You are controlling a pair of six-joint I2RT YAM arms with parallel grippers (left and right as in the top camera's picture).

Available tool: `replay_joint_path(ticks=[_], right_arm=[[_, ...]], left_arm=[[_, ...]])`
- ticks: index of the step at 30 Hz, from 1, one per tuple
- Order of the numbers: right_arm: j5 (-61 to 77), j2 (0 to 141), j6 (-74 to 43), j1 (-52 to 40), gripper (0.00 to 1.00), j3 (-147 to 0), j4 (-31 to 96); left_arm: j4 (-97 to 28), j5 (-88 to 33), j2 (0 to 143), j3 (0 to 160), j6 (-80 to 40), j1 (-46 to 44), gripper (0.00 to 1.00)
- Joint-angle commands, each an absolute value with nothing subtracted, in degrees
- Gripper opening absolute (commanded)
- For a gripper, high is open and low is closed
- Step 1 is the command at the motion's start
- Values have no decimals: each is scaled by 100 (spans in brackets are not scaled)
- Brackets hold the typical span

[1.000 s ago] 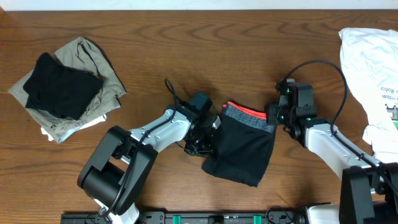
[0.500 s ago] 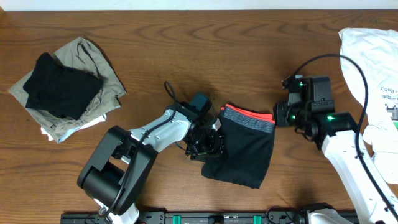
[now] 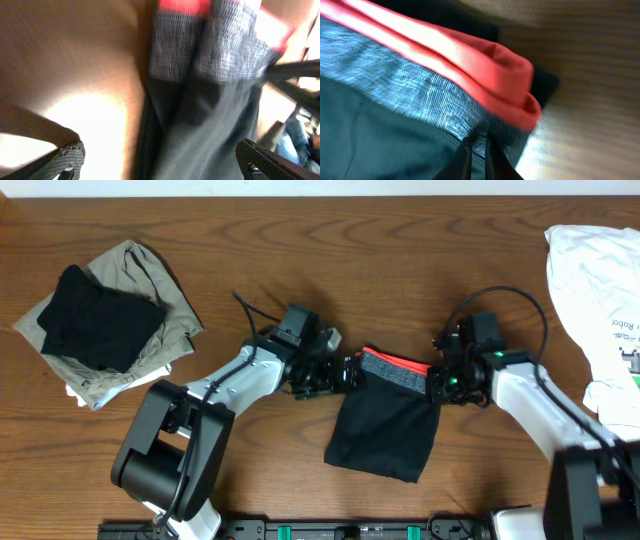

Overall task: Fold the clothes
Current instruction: 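Grasp the waistband top with both grippers and lift the bundle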

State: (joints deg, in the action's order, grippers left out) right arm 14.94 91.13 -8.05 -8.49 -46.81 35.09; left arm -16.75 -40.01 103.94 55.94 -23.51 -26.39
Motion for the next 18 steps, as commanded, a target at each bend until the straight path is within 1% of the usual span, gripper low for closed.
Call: replay_joint_path(ticks=[1,8,13,18], right_arm=[[1525,9684,-766,-908,10,-4630,3312],[1529,10495,-762,-908,7,-4633,2512],[1529,10527,-489,-908,8,-4646,2255],[1531,10527,-169,-908,7,-4648,2178]], left_arm=[[-1431,-3830,10394,5575,-2259,-2615,98],[-1111,-3804,10416,5575,-2261,-2620,98],[-1009,-3732,10416,5575,-2263,-2620,98],[-862,-3334,10416,5575,-2285,-2620,98]])
